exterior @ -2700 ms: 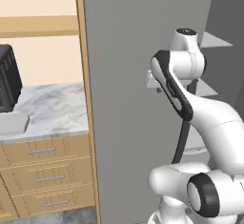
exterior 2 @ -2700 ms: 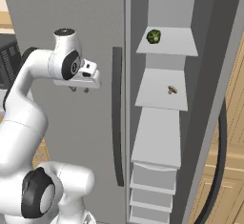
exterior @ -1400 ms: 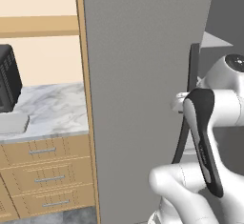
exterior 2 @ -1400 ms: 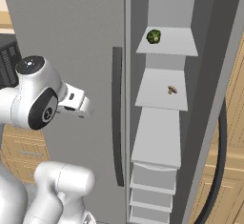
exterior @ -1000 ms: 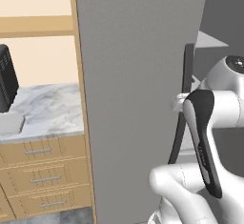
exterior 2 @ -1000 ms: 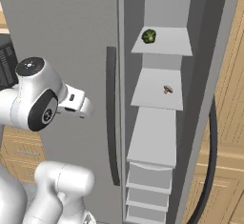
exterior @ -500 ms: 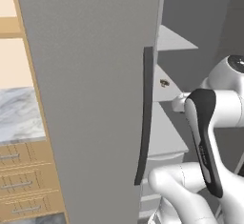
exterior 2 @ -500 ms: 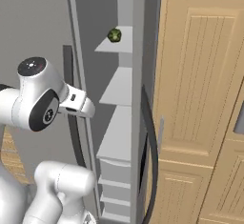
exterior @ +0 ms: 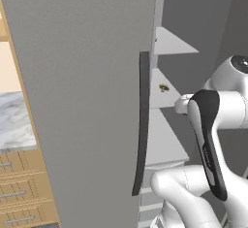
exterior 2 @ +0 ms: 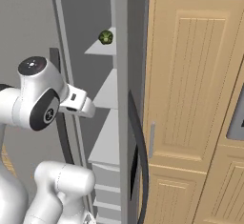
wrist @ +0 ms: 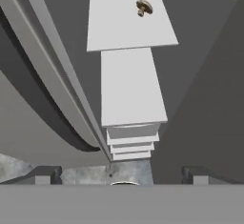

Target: Take the mushroom and broccoli out of the freezer and place them in the tupperware container on the counter. Then put the tupperware containing the vegetables back in the freezer.

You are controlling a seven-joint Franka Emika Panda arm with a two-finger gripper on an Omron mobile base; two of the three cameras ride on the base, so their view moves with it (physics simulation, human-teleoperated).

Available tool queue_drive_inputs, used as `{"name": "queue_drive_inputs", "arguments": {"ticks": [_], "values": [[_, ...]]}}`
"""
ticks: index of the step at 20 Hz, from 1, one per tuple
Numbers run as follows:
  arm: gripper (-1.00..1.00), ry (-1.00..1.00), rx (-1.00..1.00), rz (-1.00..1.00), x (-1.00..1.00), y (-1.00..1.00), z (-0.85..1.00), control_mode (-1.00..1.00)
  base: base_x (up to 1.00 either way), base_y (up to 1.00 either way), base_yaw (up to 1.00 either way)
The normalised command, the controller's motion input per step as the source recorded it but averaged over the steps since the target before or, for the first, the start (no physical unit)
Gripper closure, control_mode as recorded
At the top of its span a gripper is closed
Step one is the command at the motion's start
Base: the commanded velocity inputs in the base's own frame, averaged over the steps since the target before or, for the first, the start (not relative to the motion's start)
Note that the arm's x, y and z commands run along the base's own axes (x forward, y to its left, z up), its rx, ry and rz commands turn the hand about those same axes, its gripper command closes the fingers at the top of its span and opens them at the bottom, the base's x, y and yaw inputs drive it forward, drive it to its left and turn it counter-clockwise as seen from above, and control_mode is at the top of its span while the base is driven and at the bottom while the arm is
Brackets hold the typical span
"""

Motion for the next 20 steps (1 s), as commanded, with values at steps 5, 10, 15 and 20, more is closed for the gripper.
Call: {"name": "queue_drive_inputs", "arguments": {"ticks": [5,10,15,20], "values": [[-1.0,-0.1,0.0,0.0,0.0,-0.14,0.22,-1.0,0.0,-0.05,0.0],[-1.0,-0.23,0.0,0.0,0.16,-0.02,0.55,-1.0,0.0,0.0,0.0],[-1.0,-0.15,0.09,0.0,0.49,-0.11,0.55,-1.0,0.0,0.0,0.0],[-1.0,-0.01,0.12,0.01,0.73,-0.02,0.49,-1.0,0.0,0.0,0.0]]}}
